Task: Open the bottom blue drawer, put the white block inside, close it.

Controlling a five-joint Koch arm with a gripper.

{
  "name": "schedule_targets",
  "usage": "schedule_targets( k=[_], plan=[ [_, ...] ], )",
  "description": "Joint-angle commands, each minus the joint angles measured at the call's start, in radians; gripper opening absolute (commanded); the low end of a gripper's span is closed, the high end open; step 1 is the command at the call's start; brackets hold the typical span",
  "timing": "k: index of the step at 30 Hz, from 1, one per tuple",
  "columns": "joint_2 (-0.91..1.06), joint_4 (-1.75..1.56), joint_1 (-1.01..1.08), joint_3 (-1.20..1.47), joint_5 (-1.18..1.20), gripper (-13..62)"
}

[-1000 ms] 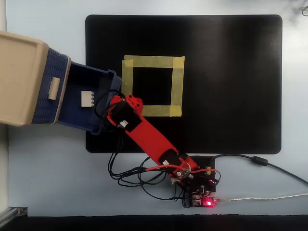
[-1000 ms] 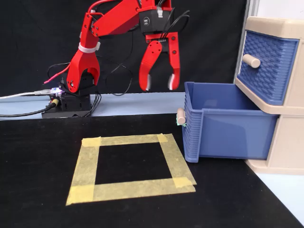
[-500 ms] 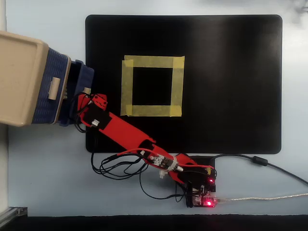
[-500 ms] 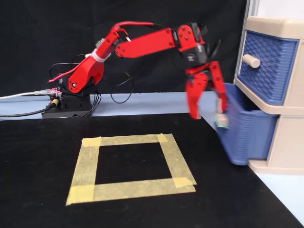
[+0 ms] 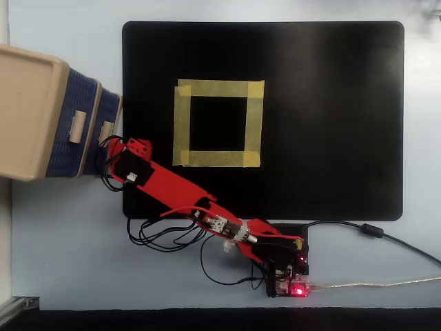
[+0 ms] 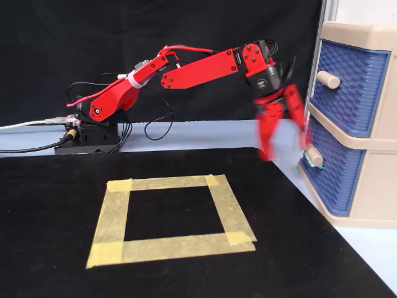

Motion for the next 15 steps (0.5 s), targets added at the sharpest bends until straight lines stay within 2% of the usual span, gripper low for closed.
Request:
schedule_targets(
  k=[1, 4, 6, 10, 15],
  plan=[
    [0.242, 0.318, 0.081, -0.011, 0.005, 34.3],
    [0.463, 0.337, 0.222, 0.117, 0.14, 34.1],
    [0.626, 0.336, 0.291, 0.333, 0.273, 34.1],
    [0.933, 0.302, 0.497, 0.864, 0.609, 34.0],
    [1.299, 0.091, 0.761, 1.517, 0.979, 33.8]
  ],
)
